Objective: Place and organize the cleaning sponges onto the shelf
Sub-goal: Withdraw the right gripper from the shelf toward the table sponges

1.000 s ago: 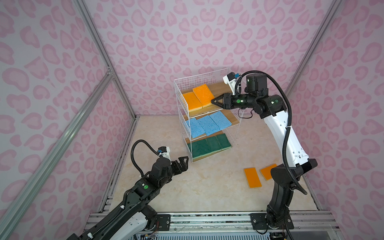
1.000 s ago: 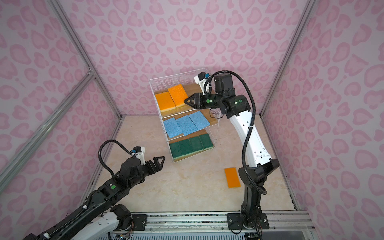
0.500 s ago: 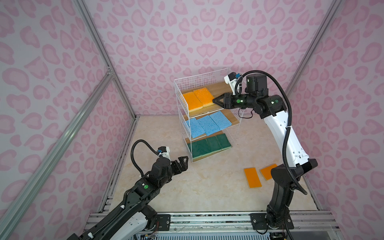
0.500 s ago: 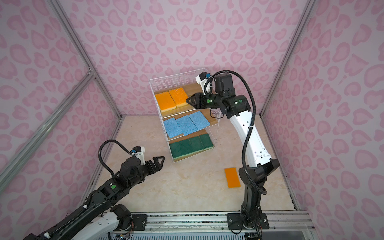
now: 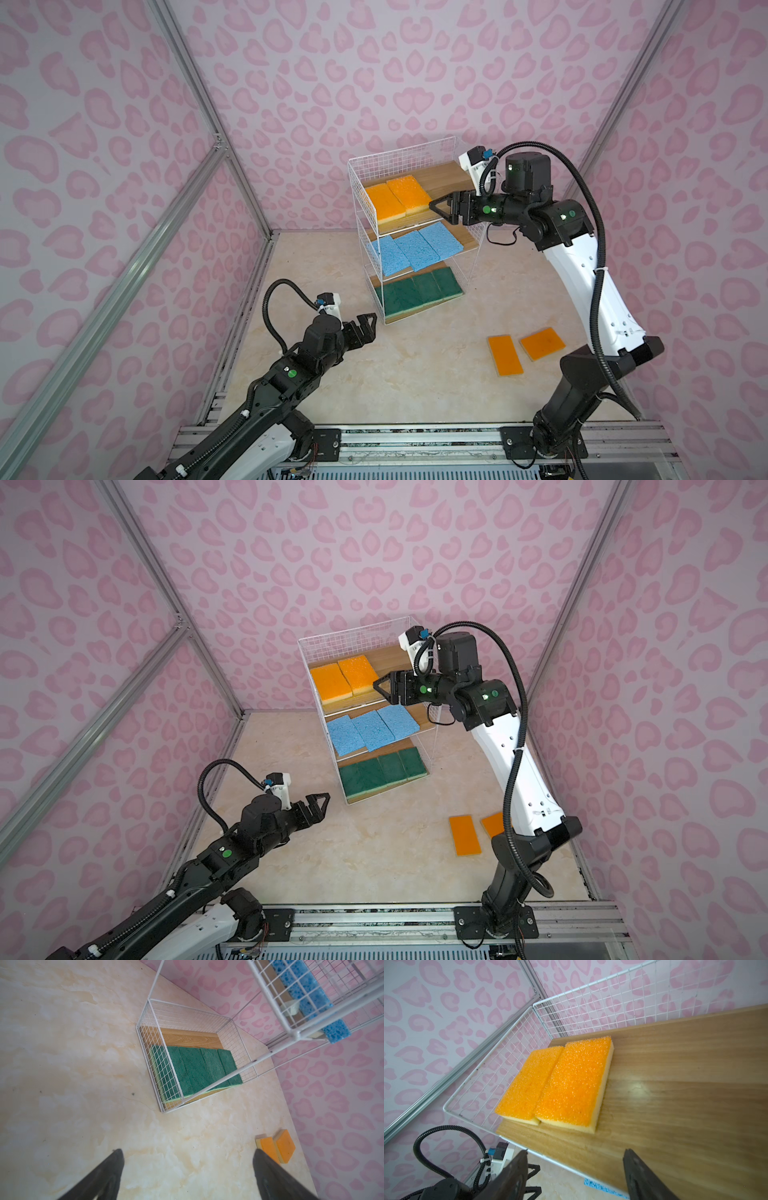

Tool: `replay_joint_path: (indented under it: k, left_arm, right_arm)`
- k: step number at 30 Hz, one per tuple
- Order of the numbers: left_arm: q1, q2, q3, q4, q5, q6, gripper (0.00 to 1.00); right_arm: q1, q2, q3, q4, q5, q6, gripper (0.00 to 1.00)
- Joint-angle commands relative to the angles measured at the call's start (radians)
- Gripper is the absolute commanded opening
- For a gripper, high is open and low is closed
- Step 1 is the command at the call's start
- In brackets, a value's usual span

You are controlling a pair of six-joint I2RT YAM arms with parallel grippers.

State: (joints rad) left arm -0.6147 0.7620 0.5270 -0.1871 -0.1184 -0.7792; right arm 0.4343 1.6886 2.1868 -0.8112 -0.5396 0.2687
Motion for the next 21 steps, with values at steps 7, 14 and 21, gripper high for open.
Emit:
replay_joint_path:
  k: [7,14,21]
  left_arm:
    - [-0.042,0.062,-0.029,0.026,0.02,0.027,0.98]
    - [-0.125,0.117,-0.053,0.08,-0.035,-0.011,0.98]
    - [-0.202,0.169,-0.049,0.107,-0.079,-0.042,0.98]
  right_arm:
    - [0.001,-0.319,-0.386,0.176,0.213,0.044,0.76]
    - [-0.029,-0.512,-0.685,0.174,0.293,0.086,0.77]
    - [-0.07,-0.619,-1.049,0.217,0.304,0.155,0.77]
